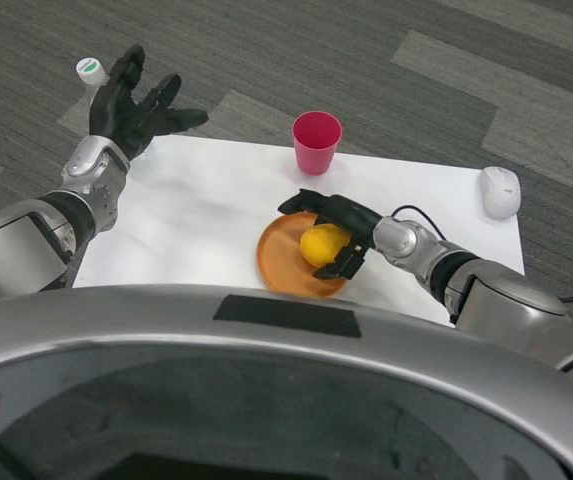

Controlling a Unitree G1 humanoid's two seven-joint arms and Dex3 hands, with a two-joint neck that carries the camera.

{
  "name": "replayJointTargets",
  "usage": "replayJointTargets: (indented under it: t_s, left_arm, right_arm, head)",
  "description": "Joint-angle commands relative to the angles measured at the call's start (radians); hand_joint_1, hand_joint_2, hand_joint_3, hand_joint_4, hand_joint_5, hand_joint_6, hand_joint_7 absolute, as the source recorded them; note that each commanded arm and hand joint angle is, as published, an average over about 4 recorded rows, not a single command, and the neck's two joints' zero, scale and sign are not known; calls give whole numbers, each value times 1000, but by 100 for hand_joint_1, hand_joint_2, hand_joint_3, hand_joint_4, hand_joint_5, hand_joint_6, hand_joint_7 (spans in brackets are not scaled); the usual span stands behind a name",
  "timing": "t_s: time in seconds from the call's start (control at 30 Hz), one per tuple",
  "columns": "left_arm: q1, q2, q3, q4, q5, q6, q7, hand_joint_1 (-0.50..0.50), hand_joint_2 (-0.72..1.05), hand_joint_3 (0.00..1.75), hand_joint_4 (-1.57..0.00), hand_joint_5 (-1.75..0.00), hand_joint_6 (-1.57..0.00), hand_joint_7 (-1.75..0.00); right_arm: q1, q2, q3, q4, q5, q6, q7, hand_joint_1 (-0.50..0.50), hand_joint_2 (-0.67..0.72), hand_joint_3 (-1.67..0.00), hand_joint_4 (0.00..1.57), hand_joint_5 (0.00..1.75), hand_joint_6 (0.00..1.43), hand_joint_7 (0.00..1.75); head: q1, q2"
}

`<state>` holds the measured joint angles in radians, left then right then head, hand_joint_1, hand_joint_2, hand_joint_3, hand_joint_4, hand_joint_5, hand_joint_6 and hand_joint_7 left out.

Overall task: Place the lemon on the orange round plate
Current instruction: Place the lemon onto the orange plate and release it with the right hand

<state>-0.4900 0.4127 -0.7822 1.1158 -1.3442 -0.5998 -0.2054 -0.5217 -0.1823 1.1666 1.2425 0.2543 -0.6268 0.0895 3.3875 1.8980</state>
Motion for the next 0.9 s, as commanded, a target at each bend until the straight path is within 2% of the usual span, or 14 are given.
replayJointTargets:
  t_s: [0.03, 0.1, 0.23, 0.37, 0.53, 0.63, 0.73, 0.9]
  left_arm:
    - [-19, 8, 0, 6, -2, 6, 9, 50, 105, 9, -7, 0, 0, 0]
    - [-19, 8, 1, 7, -3, 6, 9, 50, 105, 9, -7, 0, 0, 0]
    - [-20, 8, 4, 9, -3, 6, 9, 50, 105, 2, -7, 0, 0, 0]
    - [-20, 8, 6, 10, -3, 6, 9, 50, 103, 7, -7, 0, 0, 0]
    - [-22, 6, 5, 15, -4, 6, 10, 50, 105, 9, -7, 0, 0, 0]
    - [-23, 6, 5, 16, -4, 6, 11, 50, 105, 9, -7, 0, 0, 0]
    - [-24, 5, 6, 17, -4, 6, 11, 50, 100, 9, -7, 0, 0, 0]
    - [-24, 6, 7, 18, -4, 6, 11, 50, 103, 9, -7, 0, 0, 0]
  right_arm:
    - [-29, -5, 4, 6, 6, 5, 2, -6, -3, -67, 0, 145, 0, 35]
    - [-29, -6, 4, 5, 5, -1, -1, -8, -3, -63, 0, 145, 0, 28]
    - [-28, -11, 5, -1, 5, -9, -4, -14, 1, -58, 0, 126, 0, 23]
    - [-27, -17, 9, -9, 4, -17, -4, -21, 9, -56, 0, 116, 0, 21]
    - [-27, -21, 10, -16, 8, -25, -5, -26, 1, -56, 0, 116, 0, 21]
    - [-27, -24, 9, -18, 10, -45, -8, -29, -8, -61, 0, 116, 0, 17]
    - [-26, -28, 5, -22, 10, -68, -13, -29, -15, -63, 0, 116, 0, 14]
    - [-15, -36, -8, -34, 29, -136, -24, -29, -16, -63, 0, 116, 0, 9]
  head:
    - [4, 4]
    - [5, 5]
    - [6, 7]
    - [4, 10]
    - [4, 16]
    - [5, 21]
    - [5, 21]
    - [7, 27]
